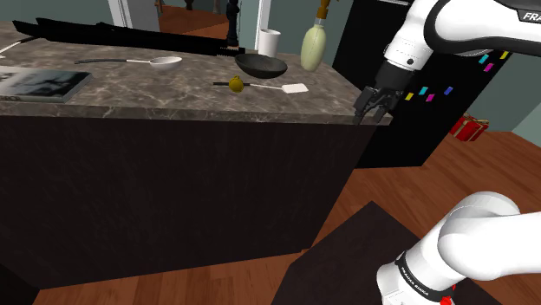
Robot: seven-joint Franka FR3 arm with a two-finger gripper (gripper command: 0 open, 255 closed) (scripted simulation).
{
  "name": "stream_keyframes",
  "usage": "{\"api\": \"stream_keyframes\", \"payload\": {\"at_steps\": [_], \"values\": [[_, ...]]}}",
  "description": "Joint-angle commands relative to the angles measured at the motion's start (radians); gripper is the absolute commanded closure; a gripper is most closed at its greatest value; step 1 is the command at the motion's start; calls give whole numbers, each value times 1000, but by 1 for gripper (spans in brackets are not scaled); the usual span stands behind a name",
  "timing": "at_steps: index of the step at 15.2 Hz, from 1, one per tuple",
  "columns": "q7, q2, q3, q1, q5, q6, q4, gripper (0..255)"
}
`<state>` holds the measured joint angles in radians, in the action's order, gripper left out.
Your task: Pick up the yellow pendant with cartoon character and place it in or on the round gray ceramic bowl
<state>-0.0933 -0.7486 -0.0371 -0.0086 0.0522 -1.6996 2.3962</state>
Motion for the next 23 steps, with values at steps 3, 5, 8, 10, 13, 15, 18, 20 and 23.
{"api": "stream_keyframes", "payload": {"at_steps": [3,5,8,10,13,15,18,20,23], "values": [[-92,-30,64,2,21,-84,41,0],[-185,-48,132,1,38,-170,73,0],[-329,-53,243,-9,51,-299,103,0],[-430,-42,323,-25,49,-383,110,0],[-589,-10,454,-73,28,-499,99,0],[-703,19,548,-123,-1,-566,77,0],[-882,63,704,-230,-67,-647,23,0],[-1005,88,819,-325,-121,-684,-27,0],[-1192,115,1001,-494,-216,-710,-123,0]]}}
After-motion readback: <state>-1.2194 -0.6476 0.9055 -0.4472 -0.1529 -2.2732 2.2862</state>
